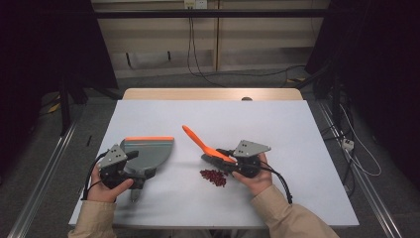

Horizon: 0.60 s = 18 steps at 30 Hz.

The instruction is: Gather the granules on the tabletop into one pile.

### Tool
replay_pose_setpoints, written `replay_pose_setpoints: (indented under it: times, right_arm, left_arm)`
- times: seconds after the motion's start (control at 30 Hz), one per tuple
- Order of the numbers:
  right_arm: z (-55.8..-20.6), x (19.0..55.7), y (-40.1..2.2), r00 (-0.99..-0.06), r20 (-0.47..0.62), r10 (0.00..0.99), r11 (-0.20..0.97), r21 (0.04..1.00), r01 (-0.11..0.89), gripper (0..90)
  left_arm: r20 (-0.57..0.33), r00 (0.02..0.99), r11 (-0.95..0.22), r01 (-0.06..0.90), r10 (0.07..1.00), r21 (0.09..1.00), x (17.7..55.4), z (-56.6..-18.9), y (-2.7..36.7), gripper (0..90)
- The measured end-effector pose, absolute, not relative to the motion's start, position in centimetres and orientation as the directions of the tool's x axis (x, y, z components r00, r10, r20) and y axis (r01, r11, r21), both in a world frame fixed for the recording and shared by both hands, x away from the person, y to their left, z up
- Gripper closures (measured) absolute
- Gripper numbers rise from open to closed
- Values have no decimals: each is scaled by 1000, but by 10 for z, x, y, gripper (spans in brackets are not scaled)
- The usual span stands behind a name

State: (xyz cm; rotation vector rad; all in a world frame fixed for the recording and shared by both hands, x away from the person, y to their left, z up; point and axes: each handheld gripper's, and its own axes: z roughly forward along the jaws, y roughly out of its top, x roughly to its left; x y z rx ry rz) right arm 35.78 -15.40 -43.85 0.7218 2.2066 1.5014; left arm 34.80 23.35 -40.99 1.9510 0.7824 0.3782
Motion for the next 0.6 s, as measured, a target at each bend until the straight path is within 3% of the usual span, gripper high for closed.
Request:
replay_pose_setpoints:
  times: [0.27,0.6]
  right_arm:
    - [-435,362,-148,-794,10,608,247,948,202,715]
    - [-424,361,-200,-684,21,729,259,917,304,714]
  left_arm:
    - [-61,744,-329,365,665,871,348,-409,235,71]
    - [-48,746,-339,358,664,870,347,-408,235,72]
